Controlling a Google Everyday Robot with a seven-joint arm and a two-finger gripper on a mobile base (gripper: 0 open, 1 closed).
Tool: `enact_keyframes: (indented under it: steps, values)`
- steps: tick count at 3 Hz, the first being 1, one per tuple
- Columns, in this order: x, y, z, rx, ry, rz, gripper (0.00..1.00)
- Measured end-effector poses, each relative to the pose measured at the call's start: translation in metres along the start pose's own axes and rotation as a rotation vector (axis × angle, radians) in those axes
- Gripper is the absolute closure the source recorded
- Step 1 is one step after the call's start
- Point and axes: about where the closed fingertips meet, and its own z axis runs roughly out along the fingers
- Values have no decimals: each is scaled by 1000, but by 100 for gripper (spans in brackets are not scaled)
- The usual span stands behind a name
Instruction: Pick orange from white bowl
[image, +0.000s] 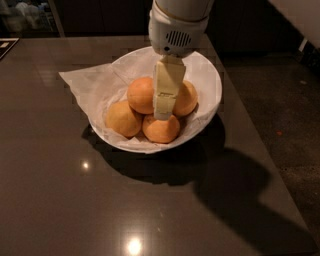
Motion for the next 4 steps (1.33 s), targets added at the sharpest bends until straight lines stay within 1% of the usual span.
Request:
enact_keyframes:
  steps: [1,3,4]
  values:
    - [-5,-2,14,-37,-2,33,3]
    - [-12,-9,28,-80,-4,65,10]
    - [-11,-11,37,-107,-14,85,9]
